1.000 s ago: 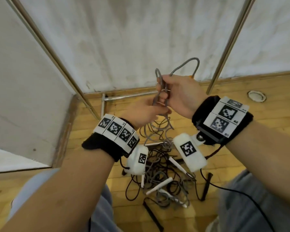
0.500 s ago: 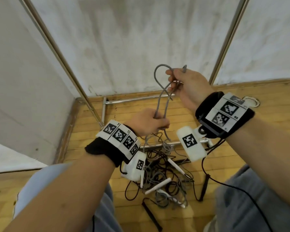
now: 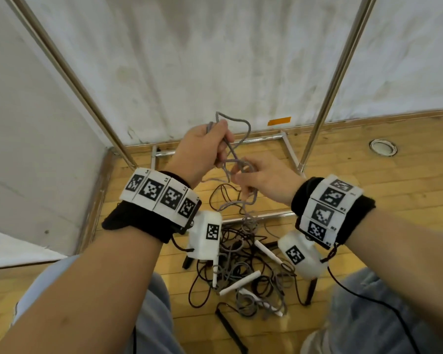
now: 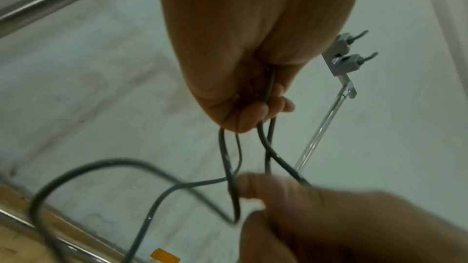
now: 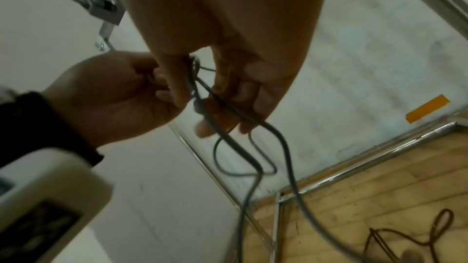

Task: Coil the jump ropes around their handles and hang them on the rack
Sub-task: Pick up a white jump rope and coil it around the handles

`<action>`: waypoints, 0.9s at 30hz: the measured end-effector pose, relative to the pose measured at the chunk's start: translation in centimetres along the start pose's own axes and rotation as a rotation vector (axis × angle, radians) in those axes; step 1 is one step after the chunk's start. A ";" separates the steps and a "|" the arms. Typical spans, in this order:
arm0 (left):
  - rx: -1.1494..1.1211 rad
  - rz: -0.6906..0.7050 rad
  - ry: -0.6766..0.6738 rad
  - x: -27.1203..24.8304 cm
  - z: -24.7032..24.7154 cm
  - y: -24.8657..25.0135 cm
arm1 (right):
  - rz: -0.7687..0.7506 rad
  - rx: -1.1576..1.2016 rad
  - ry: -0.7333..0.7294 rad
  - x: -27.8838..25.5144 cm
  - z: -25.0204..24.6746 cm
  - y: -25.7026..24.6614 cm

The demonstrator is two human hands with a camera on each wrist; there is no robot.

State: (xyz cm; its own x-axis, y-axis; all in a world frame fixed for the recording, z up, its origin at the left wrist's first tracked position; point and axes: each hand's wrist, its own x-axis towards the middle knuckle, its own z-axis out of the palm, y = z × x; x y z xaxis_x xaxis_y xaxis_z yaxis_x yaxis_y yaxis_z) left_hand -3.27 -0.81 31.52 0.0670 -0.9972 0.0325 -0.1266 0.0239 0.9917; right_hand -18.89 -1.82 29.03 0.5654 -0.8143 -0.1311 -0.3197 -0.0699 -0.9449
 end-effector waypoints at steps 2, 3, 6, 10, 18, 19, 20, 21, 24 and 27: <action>-0.053 -0.002 0.034 0.3 -0.4 0.0 | 0.015 0.029 -0.065 -0.3 0.7 0.5; -0.092 -0.012 0.079 0.5 -0.6 0.1 | 0.020 0.028 -0.067 -0.3 1.0 0.7; -0.250 -0.048 0.276 1.5 -1.6 0.4 | -0.051 -0.134 0.068 -0.3 1.6 1.0; -0.296 -0.106 0.451 2.5 -2.8 0.2 | -0.147 -0.232 0.195 -0.1 1.6 0.8; -0.326 -0.203 0.454 2.6 -2.8 -0.7 | 0.096 -0.434 -0.182 0.1 0.9 0.8; -0.324 -0.228 0.398 2.5 -2.7 -0.8 | 0.101 -0.385 -0.157 0.1 0.6 0.6; -0.289 -0.272 0.334 2.3 -2.6 -1.0 | 0.096 -0.293 -0.109 0.2 0.3 0.3; -0.218 -0.337 0.271 2.0 -2.3 -1.1 | 0.083 -0.179 -0.041 0.3 -0.2 0.0; 0.059 -0.429 0.064 0.7 -0.7 -1.3 | 0.066 0.161 0.163 0.6 -1.7 -1.1; 0.166 -0.365 -0.190 -1.1 1.4 -0.6 | 0.082 0.419 0.225 0.3 -2.1 -2.1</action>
State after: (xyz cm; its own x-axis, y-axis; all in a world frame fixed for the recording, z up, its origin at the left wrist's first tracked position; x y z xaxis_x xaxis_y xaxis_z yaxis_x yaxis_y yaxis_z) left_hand -4.67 0.18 30.76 -0.0441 -0.9340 -0.3546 -0.2868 -0.3282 0.9000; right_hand -19.61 -3.13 31.54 0.3577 -0.9151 -0.1860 0.0033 0.2004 -0.9797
